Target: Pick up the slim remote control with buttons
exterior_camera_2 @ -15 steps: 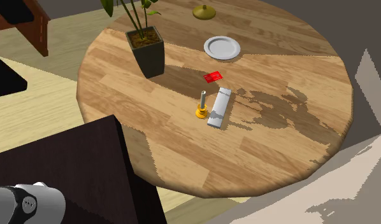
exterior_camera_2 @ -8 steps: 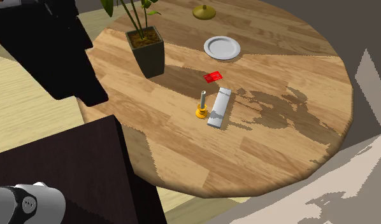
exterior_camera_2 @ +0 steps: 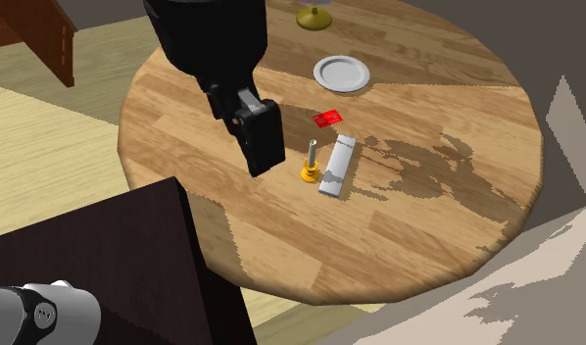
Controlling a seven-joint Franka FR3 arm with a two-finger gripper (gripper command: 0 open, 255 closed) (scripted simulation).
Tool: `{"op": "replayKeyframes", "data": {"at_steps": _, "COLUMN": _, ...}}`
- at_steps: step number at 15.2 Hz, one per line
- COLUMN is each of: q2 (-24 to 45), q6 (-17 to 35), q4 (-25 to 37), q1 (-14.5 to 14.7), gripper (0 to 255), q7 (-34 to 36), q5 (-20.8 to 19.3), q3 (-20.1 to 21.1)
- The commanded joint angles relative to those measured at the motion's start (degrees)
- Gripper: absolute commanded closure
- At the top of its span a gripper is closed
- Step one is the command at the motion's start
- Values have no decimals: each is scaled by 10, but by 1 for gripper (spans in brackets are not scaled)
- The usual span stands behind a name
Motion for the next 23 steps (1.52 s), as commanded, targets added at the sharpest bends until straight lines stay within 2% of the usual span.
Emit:
{"op": "replayKeyframes", "data": {"at_steps": 1, "q2": 36, "q6": 37, "q4": 1, "q1": 3, "gripper": 0, "q7": -13, "q5": -2, "q3": 0}}
{"op": "replayKeyframes", "data": {"at_steps": 12, "q2": 265, "q6": 203, "q4": 70, "q1": 21, "gripper": 0, "q7": -63, "q5": -11, "q3": 13}}
{"op": "replayKeyframes", "data": {"at_steps": 23, "q2": 504, "q6": 293, "q4": 223, "q1": 41, "gripper": 0, "q7": -96, "q5": -41, "q3": 26}}
